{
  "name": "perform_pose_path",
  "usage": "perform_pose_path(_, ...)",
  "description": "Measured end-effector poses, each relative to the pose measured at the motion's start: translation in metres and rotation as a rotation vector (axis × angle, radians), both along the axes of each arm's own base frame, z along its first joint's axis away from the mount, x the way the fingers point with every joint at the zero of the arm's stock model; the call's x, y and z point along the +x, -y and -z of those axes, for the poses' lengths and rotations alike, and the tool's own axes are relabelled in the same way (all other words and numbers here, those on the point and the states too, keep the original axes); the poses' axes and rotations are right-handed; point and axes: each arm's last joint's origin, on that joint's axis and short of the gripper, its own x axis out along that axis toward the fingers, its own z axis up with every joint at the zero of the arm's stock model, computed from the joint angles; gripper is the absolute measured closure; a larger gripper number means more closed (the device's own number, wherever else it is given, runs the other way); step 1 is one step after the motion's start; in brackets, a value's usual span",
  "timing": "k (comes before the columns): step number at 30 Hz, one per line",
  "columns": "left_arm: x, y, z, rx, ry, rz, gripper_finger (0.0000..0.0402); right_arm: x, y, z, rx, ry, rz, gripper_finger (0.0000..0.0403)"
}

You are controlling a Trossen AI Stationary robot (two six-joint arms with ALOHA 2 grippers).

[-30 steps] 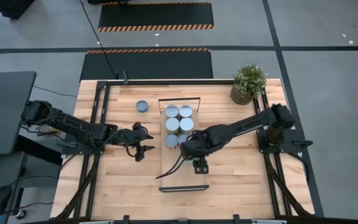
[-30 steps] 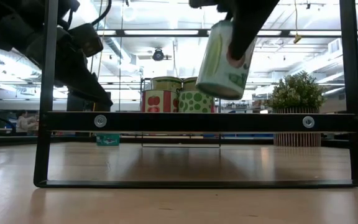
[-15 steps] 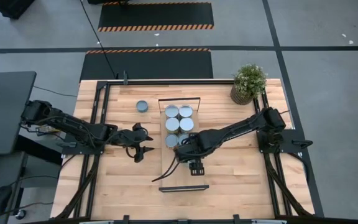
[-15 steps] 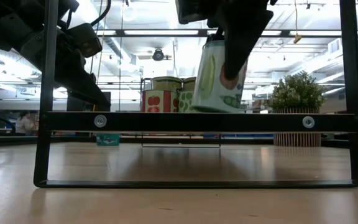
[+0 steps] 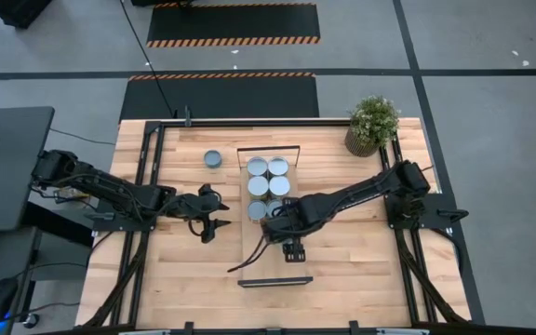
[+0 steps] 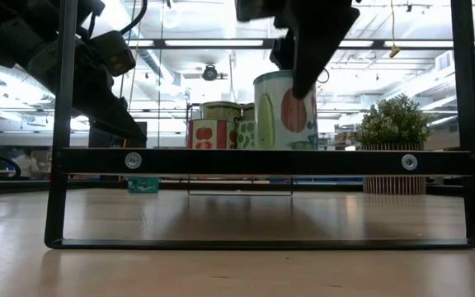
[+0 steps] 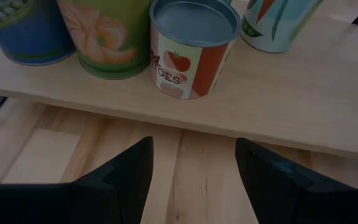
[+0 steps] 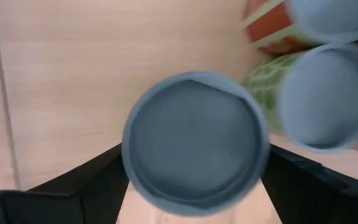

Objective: Pick and place cans onto a shelf
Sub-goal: Put the canned mix veggies on the shelf, then put the canned tuna on the shelf

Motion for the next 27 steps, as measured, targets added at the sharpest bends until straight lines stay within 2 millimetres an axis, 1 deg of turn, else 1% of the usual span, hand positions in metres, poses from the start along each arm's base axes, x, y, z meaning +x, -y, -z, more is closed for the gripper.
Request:
perform_pose_path(4, 0.0, 0.0, 0.0, 0.001, -0.003, 0.0, 0.0168, -0.005, -0.007, -0.01, -0.125, 0.072, 0.002, 0.0062)
perform_pose_path(7, 0.0, 0.0, 0.0, 0.001, -0.004, 0.0, 0.0168, -0.007, -0.015, -0.014, -0.201, 0.126, -0.01, 0.0062)
perform_pose_path(10, 0.0, 0.0, 0.0, 0.0, -0.004, 0.0, 0.0168, -0.009, -0.021, -0.014, -0.229, 0.136, -0.023, 0.0062)
perform_pose_path(14, 0.0, 0.0, 0.0, 0.001, -0.003, 0.0, 0.0168, -0.012, -0.024, -0.018, -0.241, 0.152, -0.018, 0.0062)
perform_pose_path(21, 0.0, -0.001, 0.0, 0.001, -0.003, -0.004, 0.0168, -0.025, -0.025, -0.038, -0.3, 0.208, -0.012, 0.0063)
perform_pose_path(24, -0.001, -0.005, -0.003, -0.014, 0.013, -0.031, 0.0168, -0.034, -0.024, -0.052, -0.303, 0.237, -0.011, 0.0063)
perform_pose_path(27, -0.006, -0.011, -0.005, -0.038, -0.008, -0.073, 0.0168, -0.04, -0.022, -0.062, -0.311, 0.254, -0.004, 0.0063)
